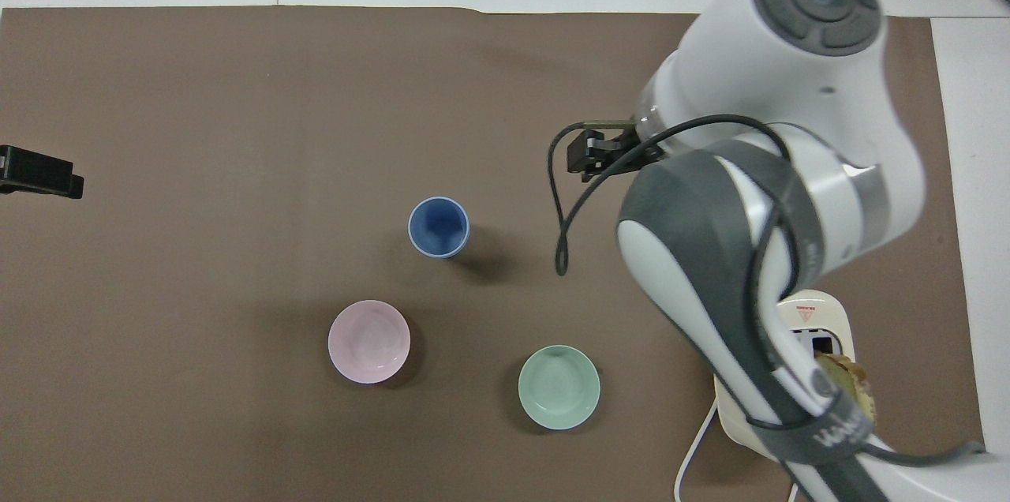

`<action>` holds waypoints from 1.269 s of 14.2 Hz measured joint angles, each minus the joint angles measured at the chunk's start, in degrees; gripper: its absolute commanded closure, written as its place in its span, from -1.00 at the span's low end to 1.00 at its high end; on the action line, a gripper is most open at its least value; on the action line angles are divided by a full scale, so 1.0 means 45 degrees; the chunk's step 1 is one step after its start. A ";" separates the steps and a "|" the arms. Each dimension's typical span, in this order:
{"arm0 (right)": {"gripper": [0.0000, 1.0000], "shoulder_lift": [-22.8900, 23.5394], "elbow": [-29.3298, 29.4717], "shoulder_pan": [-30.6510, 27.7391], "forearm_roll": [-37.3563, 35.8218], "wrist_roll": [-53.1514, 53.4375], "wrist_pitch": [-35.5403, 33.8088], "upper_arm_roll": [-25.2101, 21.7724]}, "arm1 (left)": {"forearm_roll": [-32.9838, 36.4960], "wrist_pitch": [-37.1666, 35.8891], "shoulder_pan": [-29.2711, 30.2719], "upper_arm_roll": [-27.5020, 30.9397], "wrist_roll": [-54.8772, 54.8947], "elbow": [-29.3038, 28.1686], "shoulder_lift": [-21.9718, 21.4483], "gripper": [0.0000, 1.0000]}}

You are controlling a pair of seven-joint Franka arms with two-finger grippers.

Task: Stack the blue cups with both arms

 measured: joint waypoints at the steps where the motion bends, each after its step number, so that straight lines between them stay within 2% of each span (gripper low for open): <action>1: -1.00 -0.0297 0.0038 -0.0564 -0.0118 -0.0678 -0.0308 -0.0004 | 0.0000 0.0000 0.0000 0.0000 0.0000 0.0000 0.0000 -1.00; 3: -1.00 -0.0777 0.0378 -0.1681 -0.0188 -0.1997 -0.1289 -0.0021 | 0.0000 0.0000 0.0000 0.0000 0.0000 0.0000 0.0000 -1.00; 6: -1.00 -0.1449 0.0665 -0.2443 -0.0264 -0.3021 -0.2311 -0.0343 | 0.0000 0.0000 0.0000 0.0000 0.0000 0.0000 0.0000 -1.00; 12: -1.00 -0.1742 0.0574 -0.3776 -0.0258 -0.4381 -0.2196 -0.0725 | 0.0000 0.0000 0.0000 0.0000 0.0000 0.0000 0.0000 -1.00; 18: -1.00 -0.1660 -0.0133 -0.3592 -0.0254 -0.4940 -0.1567 -0.0579 | 0.0000 0.0000 0.0000 0.0000 0.0000 0.0000 0.0000 -1.00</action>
